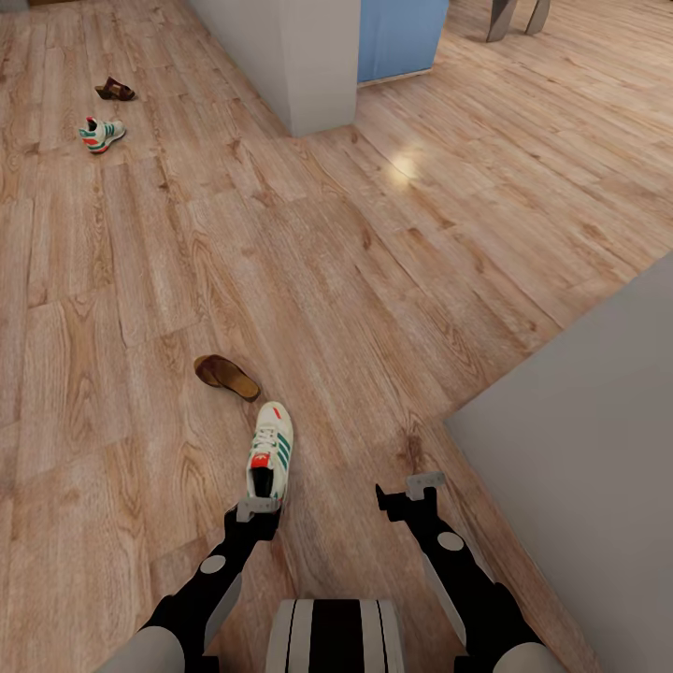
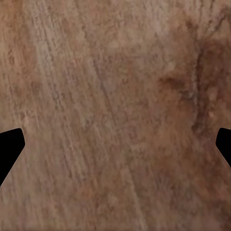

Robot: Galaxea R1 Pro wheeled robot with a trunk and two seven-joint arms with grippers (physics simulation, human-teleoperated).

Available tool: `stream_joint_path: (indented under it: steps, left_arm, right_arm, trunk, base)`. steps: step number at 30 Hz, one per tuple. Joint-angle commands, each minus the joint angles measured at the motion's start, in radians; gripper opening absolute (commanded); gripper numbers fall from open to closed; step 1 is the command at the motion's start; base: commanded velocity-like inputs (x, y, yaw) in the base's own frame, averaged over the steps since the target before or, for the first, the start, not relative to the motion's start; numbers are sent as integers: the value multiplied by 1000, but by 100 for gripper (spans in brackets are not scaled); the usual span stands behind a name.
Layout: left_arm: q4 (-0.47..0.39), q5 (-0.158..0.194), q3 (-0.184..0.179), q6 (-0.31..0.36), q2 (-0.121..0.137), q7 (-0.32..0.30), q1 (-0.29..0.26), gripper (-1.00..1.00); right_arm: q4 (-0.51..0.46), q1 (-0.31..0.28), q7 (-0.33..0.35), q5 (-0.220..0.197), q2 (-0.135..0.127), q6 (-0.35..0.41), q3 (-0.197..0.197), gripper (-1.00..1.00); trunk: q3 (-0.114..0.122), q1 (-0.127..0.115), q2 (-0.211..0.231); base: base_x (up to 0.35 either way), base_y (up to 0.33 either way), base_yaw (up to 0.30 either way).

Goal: Pick up the two gym shoes and the two sandals from the corridor floor and place them onto the hallstand (shoe rack) in the corridor, making sure they are on the rack and not on the floor. Arrange them so the two gym shoes are next to each other and the two sandals are next to each other.

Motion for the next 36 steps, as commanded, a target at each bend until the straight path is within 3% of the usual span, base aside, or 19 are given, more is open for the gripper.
stream_joint_path:
  steps: [1,24,36]
  left_arm:
    - [1,4,-2,-3,0,0,0,-100]
    - [1,5,-2,-9,2,0,0,-100]
    - [-1,6,1,-9,2,0,0,-100]
  right_arm:
    - [-1,0,0,0,0,4,1,100]
    - [-1,0,0,0,0,4,1,100]
    - [-1,0,0,0,0,4,1,100]
  trunk:
    - [0,0,0]
    - [0,0,0]
    - [46,-6,3]
  base:
    - [0,0,0]
    - [0,0,0]
    - [0,0,0]
